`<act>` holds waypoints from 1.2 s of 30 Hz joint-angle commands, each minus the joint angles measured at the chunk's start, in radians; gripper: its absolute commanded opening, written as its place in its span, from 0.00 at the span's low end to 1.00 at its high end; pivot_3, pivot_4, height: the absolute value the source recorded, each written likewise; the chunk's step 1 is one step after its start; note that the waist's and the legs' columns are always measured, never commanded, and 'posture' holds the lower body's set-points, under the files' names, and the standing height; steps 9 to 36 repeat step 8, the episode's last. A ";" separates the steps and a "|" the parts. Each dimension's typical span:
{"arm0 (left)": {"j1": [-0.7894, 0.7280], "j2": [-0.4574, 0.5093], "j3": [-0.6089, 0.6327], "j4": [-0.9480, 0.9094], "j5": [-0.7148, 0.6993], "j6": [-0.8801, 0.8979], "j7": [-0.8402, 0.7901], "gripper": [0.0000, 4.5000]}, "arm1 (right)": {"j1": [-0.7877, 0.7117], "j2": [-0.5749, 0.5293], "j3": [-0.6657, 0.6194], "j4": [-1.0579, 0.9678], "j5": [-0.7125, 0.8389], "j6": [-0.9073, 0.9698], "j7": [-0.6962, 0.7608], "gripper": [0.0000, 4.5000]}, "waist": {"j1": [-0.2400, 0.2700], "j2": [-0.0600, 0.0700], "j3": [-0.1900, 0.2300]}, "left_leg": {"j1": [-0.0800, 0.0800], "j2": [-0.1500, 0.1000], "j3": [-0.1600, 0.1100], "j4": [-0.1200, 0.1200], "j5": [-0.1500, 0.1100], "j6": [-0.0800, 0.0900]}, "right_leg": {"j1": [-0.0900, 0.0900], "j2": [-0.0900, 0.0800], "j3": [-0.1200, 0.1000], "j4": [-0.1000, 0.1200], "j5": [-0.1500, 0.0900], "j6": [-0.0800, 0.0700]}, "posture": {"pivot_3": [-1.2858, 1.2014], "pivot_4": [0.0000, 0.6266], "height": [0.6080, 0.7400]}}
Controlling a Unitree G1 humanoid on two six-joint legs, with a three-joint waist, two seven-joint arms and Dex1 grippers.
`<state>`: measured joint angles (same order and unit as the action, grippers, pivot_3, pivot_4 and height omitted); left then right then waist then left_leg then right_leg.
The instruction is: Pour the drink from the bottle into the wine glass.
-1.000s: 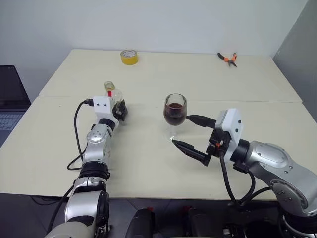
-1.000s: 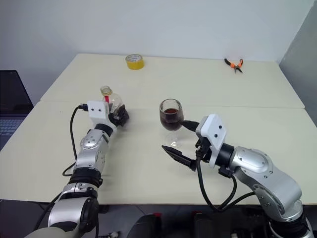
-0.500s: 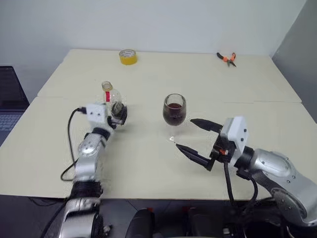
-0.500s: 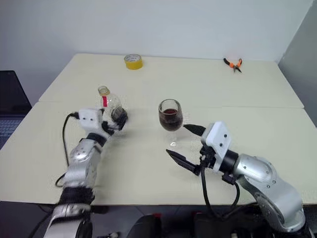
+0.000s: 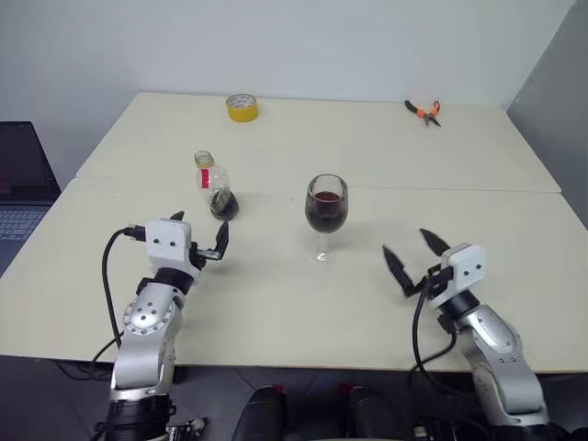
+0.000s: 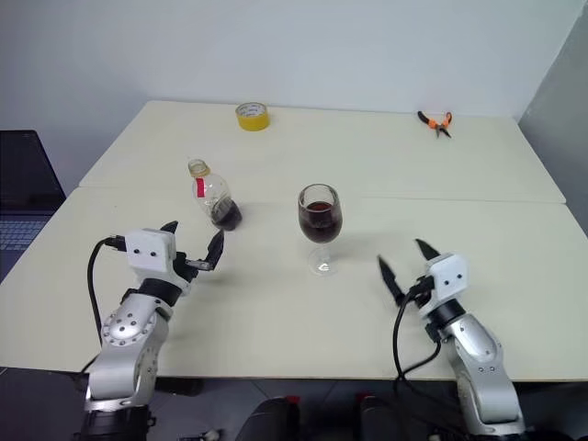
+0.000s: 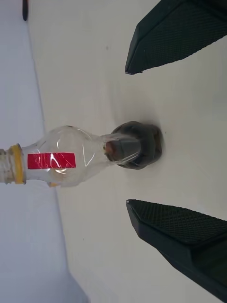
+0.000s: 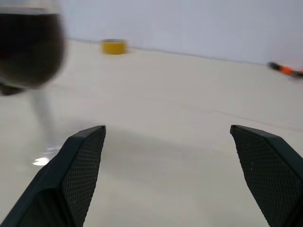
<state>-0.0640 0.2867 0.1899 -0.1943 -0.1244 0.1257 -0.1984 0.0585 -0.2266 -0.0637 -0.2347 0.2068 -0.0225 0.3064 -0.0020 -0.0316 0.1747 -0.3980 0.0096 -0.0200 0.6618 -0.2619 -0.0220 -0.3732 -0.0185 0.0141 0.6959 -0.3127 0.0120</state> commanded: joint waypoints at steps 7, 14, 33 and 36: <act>0.016 -0.041 -0.016 0.025 0.028 -0.079 0.028 0.99 | 0.010 0.097 -0.031 0.024 -0.053 -0.111 -0.121 1.00 | 0.000 0.000 0.000 | 0.000 0.000 0.000 0.000 0.000 0.000 | 0.000 0.000 0.000 0.000 0.000 0.000 | 0.52 0.24 1.00; 0.015 -0.046 -0.016 0.028 0.026 -0.094 0.026 0.99 | 0.006 0.098 -0.029 0.028 -0.057 -0.112 -0.122 1.00 | 0.000 0.000 0.000 | 0.000 0.000 0.000 0.000 0.000 0.000 | 0.000 0.000 0.000 0.000 0.000 0.000 | 0.52 0.24 1.00; 0.015 -0.046 -0.016 0.028 0.026 -0.094 0.026 0.99 | 0.006 0.098 -0.029 0.028 -0.057 -0.112 -0.122 1.00 | 0.000 0.000 0.000 | 0.000 0.000 0.000 0.000 0.000 0.000 | 0.000 0.000 0.000 0.000 0.000 0.000 | 0.52 0.24 1.00; 0.015 -0.046 -0.016 0.028 0.026 -0.094 0.026 0.99 | 0.006 0.098 -0.029 0.028 -0.057 -0.112 -0.122 1.00 | 0.000 0.000 0.000 | 0.000 0.000 0.000 0.000 0.000 0.000 | 0.000 0.000 0.000 0.000 0.000 0.000 | 0.52 0.24 1.00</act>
